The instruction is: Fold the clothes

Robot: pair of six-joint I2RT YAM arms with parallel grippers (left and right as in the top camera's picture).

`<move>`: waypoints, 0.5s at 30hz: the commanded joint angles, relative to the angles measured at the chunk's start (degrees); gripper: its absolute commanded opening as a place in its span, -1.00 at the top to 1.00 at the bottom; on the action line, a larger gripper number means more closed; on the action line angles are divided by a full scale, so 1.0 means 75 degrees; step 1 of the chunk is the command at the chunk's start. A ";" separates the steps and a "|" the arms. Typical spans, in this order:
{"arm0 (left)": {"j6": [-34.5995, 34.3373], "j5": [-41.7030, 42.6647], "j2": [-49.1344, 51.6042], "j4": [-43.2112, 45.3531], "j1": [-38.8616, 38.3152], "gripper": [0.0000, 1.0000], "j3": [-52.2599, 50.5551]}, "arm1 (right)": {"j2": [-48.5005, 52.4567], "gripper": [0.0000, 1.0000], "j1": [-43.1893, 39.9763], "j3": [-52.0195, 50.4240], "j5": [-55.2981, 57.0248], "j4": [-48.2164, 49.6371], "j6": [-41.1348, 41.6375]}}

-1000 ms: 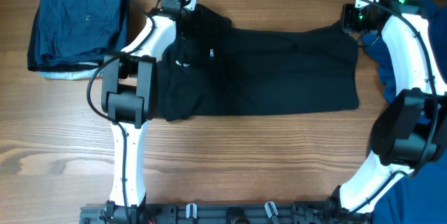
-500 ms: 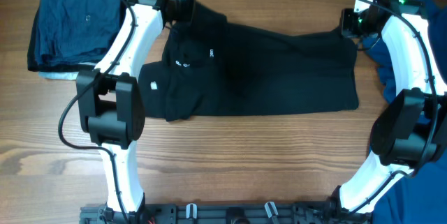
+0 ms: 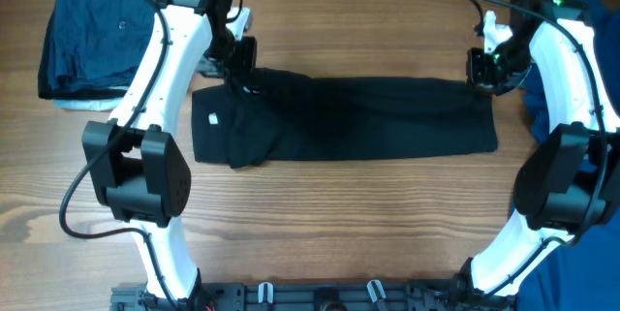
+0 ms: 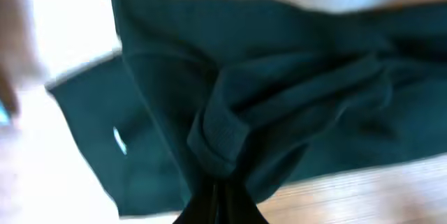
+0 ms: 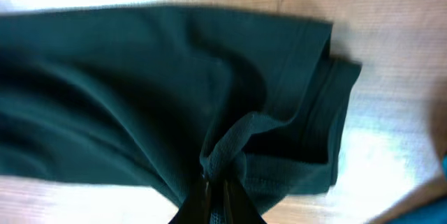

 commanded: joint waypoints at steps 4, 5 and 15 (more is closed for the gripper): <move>-0.0959 0.0070 -0.0149 -0.1244 0.0044 0.92 -0.0006 | -0.0096 0.91 -0.0047 -0.0055 0.0303 -0.0548 0.0472; -0.1099 0.0070 -0.0149 -0.1358 0.0044 0.92 -0.0070 | -0.0096 0.91 -0.0047 -0.0055 0.0318 -0.0577 0.0501; -0.1463 0.0067 -0.0149 -0.0804 0.0044 0.92 -0.2157 | -0.0096 0.91 -0.0047 -0.0813 0.0318 -0.0629 0.1020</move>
